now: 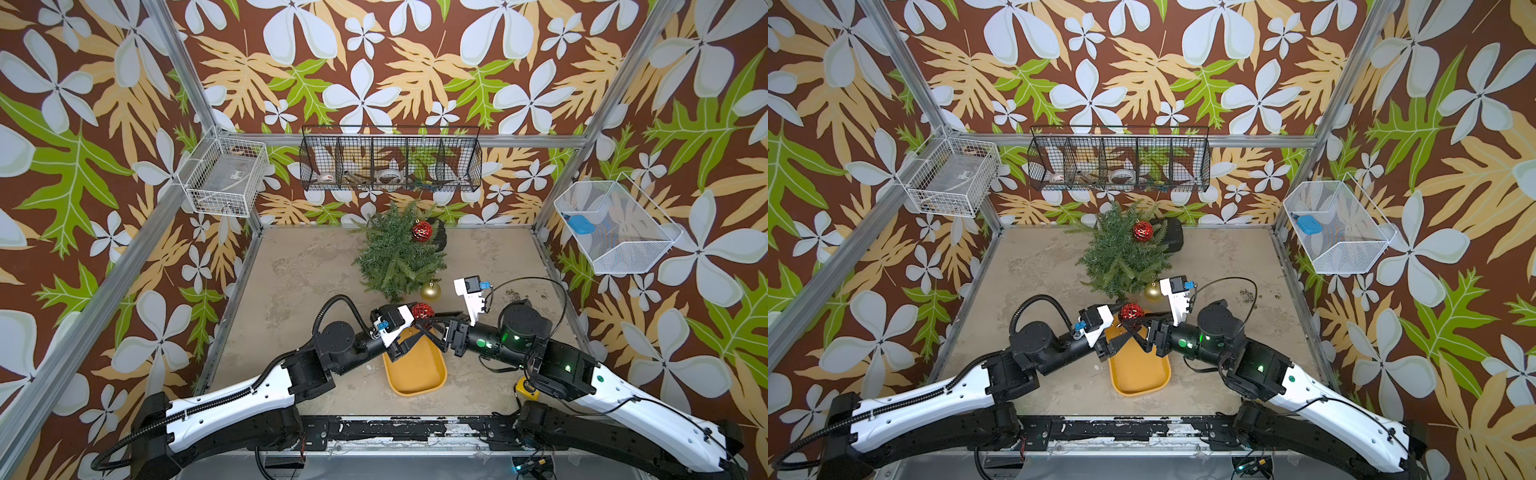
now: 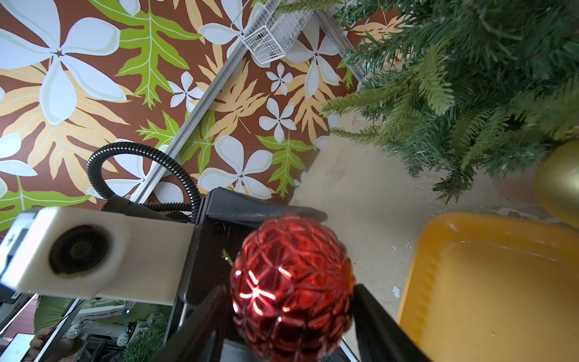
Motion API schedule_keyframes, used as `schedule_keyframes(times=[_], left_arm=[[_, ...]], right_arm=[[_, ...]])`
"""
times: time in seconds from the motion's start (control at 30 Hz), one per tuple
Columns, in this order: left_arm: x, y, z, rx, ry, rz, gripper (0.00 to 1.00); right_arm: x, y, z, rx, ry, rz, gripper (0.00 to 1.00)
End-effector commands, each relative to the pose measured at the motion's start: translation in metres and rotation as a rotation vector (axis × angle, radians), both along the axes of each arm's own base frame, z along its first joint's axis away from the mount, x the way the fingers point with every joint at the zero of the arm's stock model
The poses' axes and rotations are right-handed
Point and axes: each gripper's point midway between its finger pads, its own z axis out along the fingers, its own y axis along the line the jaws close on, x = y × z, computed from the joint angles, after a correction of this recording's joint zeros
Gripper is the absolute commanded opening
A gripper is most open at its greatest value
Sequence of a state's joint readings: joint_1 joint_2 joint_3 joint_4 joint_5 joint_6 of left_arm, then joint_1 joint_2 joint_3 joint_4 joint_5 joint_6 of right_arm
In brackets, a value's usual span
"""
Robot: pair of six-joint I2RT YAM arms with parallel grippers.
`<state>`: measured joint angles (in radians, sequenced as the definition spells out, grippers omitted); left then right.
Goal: Decorate the small christmas tree with ornaments
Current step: Adjust the ornament.
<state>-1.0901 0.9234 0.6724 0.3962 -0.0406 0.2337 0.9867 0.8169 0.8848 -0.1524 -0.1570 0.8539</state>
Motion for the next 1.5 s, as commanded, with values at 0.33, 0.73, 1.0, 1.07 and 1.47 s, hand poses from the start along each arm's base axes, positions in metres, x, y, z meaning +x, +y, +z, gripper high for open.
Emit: schedule_keyframes(times=[0.33,0.73,1.0,1.07,1.47], left_arm=[[-0.065,0.020,0.039,-0.107,-0.177,-0.270,0.54],[-0.092,0.025,0.047,-0.099,-0.210,-0.403,0.52],[-0.087,0.016,0.035,-0.055,-0.191,-0.400,0.52],[-0.087,0.016,0.036,-0.056,-0.194,-0.396,0.52],[-0.080,0.020,0.039,-0.062,-0.194,-0.347,0.70]], right_arm=[[-0.039,-0.008,0.059,0.074,-0.218,0.181,0.83],[-0.078,0.024,0.043,0.033,-0.139,0.514,0.80],[-0.078,0.031,0.034,0.016,-0.105,0.538,0.72],[-0.078,0.031,0.034,0.014,-0.102,0.536,0.70],[-0.075,0.029,0.038,0.016,-0.125,0.517,0.55]])
